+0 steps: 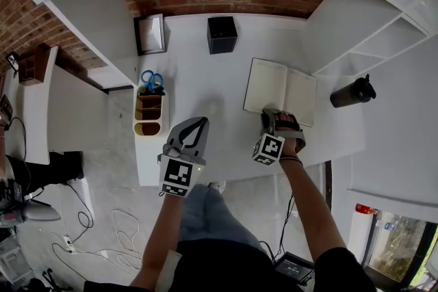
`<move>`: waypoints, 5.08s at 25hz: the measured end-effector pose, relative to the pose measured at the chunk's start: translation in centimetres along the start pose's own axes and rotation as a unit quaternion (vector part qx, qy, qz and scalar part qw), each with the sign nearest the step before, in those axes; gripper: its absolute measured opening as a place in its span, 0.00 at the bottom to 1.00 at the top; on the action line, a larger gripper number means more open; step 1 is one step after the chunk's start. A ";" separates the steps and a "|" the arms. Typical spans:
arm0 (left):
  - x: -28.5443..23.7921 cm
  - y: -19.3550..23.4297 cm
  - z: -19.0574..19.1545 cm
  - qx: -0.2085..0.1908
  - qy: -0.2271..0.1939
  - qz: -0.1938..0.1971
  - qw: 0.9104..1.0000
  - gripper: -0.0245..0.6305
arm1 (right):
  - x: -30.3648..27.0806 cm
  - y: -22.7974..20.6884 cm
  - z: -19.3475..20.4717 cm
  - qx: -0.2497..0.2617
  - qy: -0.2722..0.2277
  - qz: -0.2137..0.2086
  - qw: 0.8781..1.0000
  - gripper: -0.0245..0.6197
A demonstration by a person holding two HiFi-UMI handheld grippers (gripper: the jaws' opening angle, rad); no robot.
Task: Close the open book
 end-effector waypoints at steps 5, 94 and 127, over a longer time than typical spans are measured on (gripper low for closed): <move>-0.2 -0.2 0.0 -0.004 0.001 0.003 1.000 0.05 | 0.4 -0.6 0.3 -0.063 -0.015 0.004 0.998 0.07; -4.3 -10.8 -21.9 -0.097 -0.181 0.126 0.970 0.05 | 28.7 -14.8 16.8 -0.648 -0.251 0.284 0.660 0.04; -4.3 -10.7 -21.0 -0.092 -0.164 0.121 0.975 0.05 | 27.8 -13.3 18.0 -0.666 -0.225 0.266 0.660 0.03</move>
Point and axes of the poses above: the fingertips, and each gripper's own axes: x backward along the fingers, y to its left, z out of its underside, the point moved 3 cm from there along x, backward along the fingers, and after that the axes turned 8 degrees about y, right-handed, at the moved point
